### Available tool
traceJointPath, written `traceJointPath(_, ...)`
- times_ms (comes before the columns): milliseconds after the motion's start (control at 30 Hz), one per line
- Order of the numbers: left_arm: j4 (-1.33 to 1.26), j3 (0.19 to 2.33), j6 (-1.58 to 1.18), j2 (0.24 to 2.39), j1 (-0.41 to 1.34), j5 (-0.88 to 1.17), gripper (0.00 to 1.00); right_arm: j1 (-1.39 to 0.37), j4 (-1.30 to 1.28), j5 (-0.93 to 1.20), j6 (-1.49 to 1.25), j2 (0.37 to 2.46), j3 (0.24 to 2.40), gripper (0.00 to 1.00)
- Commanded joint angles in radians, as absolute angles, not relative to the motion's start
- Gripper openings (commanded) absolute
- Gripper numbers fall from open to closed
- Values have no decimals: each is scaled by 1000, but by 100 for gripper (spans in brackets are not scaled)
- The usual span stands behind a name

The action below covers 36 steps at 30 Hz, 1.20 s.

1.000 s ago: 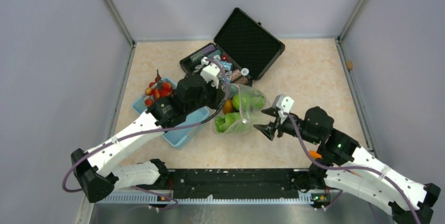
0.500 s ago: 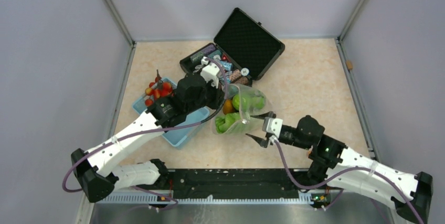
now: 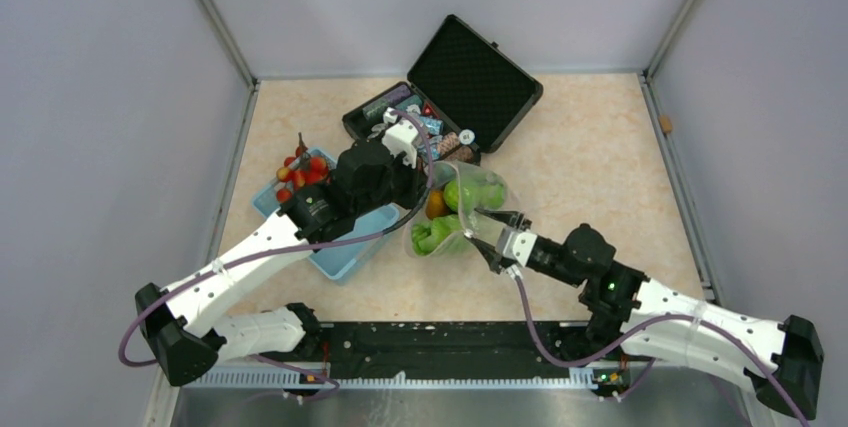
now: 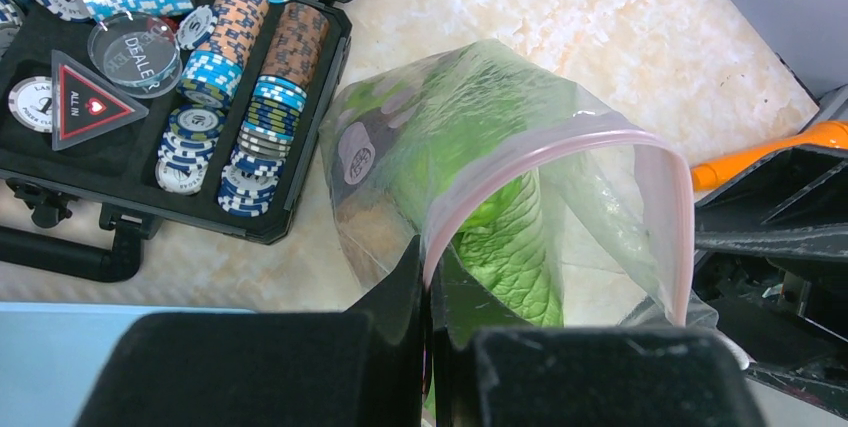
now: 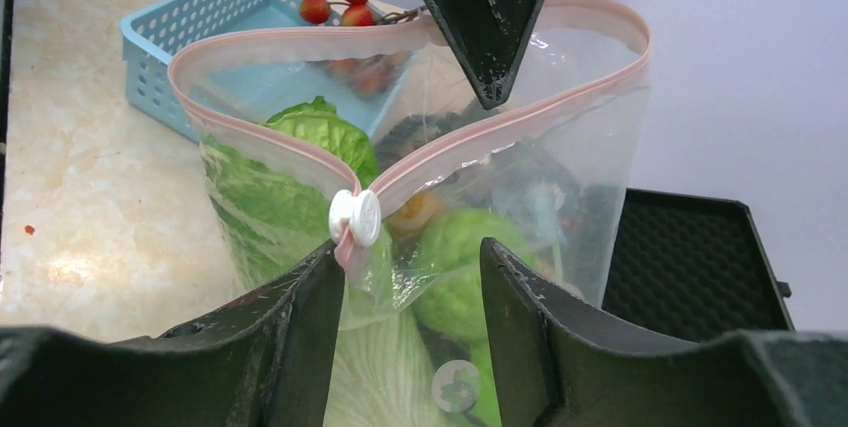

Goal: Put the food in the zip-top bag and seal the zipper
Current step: Adjust the zipper food storage bag at the center of the board.

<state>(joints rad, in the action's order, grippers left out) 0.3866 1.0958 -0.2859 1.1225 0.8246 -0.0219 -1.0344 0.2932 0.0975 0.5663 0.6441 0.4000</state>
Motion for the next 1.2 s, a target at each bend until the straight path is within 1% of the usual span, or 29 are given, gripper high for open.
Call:
traceJointPath(0, 338, 1144, -299, 1121, 820, -9, 0, -1043, 342, 129, 578, 660, 400, 48)
traceJointPath(100, 336, 1139, -301, 1116, 820, -11, 0, -1044, 313, 129, 584, 673, 409, 43)
traceJointPath(133, 335, 1137, -301, 1115, 819, -13, 0, -1044, 318, 125, 587, 673, 405, 40)
traceJointPath(233, 334, 1137, -302, 1115, 820, -12, 0, -1044, 343, 115, 592, 675, 396, 34)
traceJointPath(300, 333, 1137, -302, 1113, 819, -14, 0, -1044, 341, 104, 595, 681, 395, 24)
traceJointPath(367, 333, 1137, -302, 1112, 819, -14, 0, -1044, 335, 89, 595, 684, 400, 7)
traceJointPath(400, 333, 1137, -302, 1112, 819, -14, 0, -1044, 333, 87, 594, 683, 401, 2)
traceJointPath(433, 333, 1137, -302, 1110, 819, -15, 0, -1044, 333, 81, 590, 682, 403, 0)
traceJointPath(633, 359, 1144, -282, 1096, 819, -56, 0, -1043, 331, 27, 547, 640, 424, 0)
traceJointPath(733, 409, 1176, -252, 1080, 818, -102, 0, -1044, 288, 5, 501, 606, 474, 0)
traceJointPath(933, 623, 1344, -153, 1071, 815, -229, 0, -1043, 117, 6, 395, 567, 657, 0)
traceJointPath(1167, 870, 1542, -89, 1118, 816, -284, 0, -1044, 46, -80, 363, 553, 770, 0)
